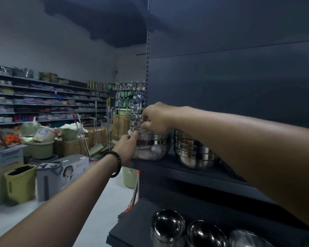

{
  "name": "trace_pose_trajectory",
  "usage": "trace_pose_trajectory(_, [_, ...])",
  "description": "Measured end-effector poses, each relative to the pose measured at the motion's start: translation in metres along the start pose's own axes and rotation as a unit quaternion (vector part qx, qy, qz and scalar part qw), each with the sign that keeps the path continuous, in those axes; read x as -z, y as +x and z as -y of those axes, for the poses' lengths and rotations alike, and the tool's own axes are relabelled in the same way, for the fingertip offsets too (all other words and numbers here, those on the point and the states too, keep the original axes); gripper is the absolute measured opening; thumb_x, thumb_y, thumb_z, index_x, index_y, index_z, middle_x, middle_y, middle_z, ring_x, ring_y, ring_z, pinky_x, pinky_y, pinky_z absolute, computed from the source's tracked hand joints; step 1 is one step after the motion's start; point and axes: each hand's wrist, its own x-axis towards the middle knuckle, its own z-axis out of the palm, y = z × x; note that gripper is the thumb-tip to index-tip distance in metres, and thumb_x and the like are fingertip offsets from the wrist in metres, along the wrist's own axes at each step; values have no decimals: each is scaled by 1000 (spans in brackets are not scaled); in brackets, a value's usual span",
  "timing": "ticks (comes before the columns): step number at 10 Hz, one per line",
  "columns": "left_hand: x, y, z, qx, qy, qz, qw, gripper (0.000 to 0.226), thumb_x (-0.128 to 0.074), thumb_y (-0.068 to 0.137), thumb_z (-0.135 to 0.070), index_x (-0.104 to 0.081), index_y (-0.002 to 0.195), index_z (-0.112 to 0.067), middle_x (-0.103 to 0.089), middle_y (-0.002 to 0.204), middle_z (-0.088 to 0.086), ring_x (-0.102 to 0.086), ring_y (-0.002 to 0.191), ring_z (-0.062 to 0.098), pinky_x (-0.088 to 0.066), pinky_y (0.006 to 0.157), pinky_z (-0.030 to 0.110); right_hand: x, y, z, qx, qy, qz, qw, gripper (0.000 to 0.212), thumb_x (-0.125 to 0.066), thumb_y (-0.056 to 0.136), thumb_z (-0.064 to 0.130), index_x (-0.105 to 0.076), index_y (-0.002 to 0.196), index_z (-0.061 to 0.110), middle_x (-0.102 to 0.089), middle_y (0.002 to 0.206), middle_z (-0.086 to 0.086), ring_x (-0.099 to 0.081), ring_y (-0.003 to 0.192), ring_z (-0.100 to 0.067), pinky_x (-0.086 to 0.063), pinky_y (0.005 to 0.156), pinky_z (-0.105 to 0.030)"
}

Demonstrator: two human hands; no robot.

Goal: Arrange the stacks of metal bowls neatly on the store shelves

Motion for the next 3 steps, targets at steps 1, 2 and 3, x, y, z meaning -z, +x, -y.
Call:
trace_pose_trajectory(1, [4,-10,-8,23,60,-30,997,68,-44,92,-68,-59,121,-8,-71,104,15,-68,92,34,-53,82,42,17,-29,-1,-32,42,-43,998,34,-57,104,48,-68,114,17,-69,113,-6,-67,98,-28,-59,90,-45])
trace_pose_trajectory(2, [5,-41,-26,29,115,-92,989,68,-55,90,-60,-50,132,-7,-59,132,22,-62,116,42,-53,99,50,39,-73,2,-60,108,-99,987,27,-58,103,43,-68,110,19,-68,110,-4,-66,95,-26,-60,86,-42])
trace_pose_trajectory(3, [1,-80,-44,-44,191,-96,976,46,-63,94,-46,-52,125,-15,-58,127,14,-60,113,35,-53,98,49,44,-120,0,-70,131,-126,981,23,-58,100,42,-69,103,23,-70,106,-3,-67,92,-25,-61,84,-44])
